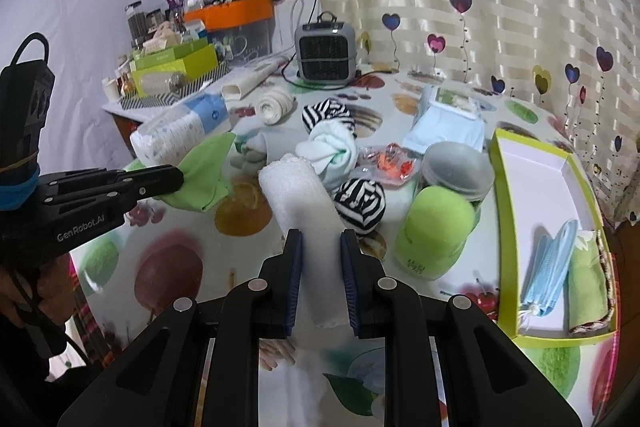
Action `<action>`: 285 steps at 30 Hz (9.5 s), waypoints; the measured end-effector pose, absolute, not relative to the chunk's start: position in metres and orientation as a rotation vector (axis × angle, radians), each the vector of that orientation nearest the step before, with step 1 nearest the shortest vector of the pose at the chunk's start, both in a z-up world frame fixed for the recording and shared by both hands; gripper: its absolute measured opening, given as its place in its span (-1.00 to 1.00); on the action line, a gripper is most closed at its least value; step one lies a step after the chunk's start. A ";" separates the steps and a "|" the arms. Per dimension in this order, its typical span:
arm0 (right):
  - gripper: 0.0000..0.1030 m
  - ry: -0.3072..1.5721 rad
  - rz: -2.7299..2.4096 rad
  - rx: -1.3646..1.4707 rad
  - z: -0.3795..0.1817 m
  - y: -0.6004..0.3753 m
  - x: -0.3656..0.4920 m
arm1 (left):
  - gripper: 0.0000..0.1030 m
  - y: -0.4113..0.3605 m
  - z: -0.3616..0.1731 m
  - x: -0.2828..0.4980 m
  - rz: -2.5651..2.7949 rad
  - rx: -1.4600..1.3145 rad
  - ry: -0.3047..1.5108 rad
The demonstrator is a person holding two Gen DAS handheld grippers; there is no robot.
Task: Organize soft objects
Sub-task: 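Pinch the light green cloth with the left gripper while the right lifts the towel, then carry the green cloth and white towel over the yellow-green box, then release the white towel with the right gripper while the left drops the green cloth into the box, then withdraw both open grippers from the box toward the white socks, then grasp a grey-white sock with the left gripper while the right grasps a white sock, then lift both socks and carry them over the yellow-green box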
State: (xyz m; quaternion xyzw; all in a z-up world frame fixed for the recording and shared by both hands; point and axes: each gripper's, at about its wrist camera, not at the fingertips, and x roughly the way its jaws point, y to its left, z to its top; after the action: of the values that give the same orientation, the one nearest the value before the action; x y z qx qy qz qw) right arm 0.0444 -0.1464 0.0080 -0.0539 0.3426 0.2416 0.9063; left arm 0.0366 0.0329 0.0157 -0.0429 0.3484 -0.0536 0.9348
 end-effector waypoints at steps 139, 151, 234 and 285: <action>-0.06 0.673 0.266 0.037 0.028 -0.248 0.046 | -0.51 -0.097 0.022 0.089 -0.380 -0.093 0.770; -0.06 0.695 0.321 0.009 0.027 -0.224 0.048 | -0.51 -0.066 0.012 0.084 -0.323 -0.133 0.781; -0.54 0.875 0.468 -0.058 -0.023 -0.084 0.186 | -0.36 0.057 -0.043 0.182 -0.194 -0.251 0.860; -0.61 0.592 0.421 0.011 0.074 -0.173 0.093 | -0.58 -0.027 0.070 0.103 -0.235 -0.088 0.651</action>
State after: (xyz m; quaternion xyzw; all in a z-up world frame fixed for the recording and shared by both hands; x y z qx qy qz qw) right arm 0.0927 -0.1728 0.0739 0.0053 0.2896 0.2059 0.9347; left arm 0.1027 -0.0271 0.0696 -0.0431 0.3188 -0.1153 0.9398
